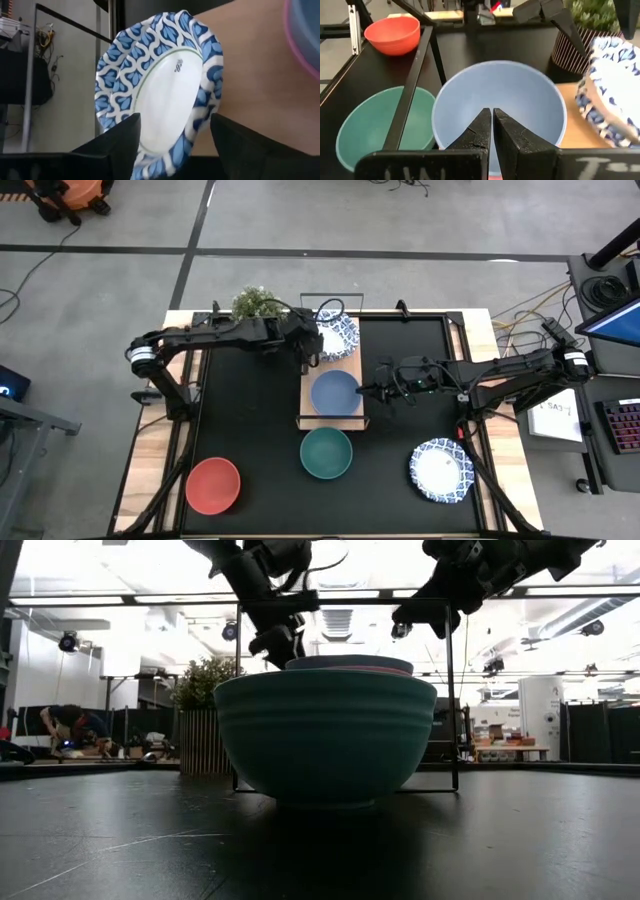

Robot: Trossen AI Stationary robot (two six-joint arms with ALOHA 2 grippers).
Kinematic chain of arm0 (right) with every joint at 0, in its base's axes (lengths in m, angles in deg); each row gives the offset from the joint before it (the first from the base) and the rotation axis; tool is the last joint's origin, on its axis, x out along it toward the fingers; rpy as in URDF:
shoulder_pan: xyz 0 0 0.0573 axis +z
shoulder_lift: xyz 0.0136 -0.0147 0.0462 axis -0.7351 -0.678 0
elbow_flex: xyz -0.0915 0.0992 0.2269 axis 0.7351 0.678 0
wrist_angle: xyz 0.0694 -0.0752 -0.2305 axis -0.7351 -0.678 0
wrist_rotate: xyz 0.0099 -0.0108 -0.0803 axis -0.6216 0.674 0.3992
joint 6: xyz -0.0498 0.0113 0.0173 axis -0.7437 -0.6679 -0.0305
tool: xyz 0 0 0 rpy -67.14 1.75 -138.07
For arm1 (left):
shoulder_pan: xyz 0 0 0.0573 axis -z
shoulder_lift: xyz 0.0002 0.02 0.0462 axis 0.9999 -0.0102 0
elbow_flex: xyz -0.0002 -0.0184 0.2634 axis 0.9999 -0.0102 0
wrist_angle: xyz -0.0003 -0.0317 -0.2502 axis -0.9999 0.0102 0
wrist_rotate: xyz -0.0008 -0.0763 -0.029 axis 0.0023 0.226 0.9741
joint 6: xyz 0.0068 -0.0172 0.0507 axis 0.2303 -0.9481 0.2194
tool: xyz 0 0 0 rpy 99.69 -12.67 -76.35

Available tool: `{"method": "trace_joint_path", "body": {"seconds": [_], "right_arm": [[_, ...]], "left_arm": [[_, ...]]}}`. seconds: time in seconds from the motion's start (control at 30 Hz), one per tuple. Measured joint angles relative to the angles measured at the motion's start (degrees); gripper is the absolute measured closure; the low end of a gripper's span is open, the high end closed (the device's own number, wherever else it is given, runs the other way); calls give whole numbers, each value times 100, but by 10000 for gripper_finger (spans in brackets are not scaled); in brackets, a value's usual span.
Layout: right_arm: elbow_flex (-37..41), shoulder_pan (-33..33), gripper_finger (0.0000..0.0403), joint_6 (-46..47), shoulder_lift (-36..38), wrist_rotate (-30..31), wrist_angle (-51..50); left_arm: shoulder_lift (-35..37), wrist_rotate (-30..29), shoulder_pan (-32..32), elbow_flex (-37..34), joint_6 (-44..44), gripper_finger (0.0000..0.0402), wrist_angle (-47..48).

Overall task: Place and stack bowls onto a shelf
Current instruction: Stack the white paper bowl on top of the white paper bowl on the shelf

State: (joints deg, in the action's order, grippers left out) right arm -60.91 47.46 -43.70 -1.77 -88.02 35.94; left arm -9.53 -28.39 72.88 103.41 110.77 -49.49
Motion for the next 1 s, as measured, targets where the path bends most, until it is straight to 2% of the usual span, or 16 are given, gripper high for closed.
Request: {"method": "trace_joint_path", "body": {"seconds": [0.23, 0.4, 0.67, 0.83, 1.0], "right_arm": [[-2, -344, 394, -223, -110, 445, 1201], [-273, -903, 394, -228, -510, 379, 1302], [-1188, -1585, 394, -450, -1682, -514, 1273], [-1913, -1752, 394, -794, -2430, -923, 957], [-2528, -1825, 394, -1090, -2999, -960, 427]], "left_arm": [[506, 4, 0, 433, -378, 170, 891], [1216, 26, 10, 390, -1292, 177, 1089], [2342, 204, 300, -367, -2743, 186, 868], [2907, 183, 579, -1014, -3106, 187, 475], [3276, 169, 732, -1478, -3372, 187, 168]]}}
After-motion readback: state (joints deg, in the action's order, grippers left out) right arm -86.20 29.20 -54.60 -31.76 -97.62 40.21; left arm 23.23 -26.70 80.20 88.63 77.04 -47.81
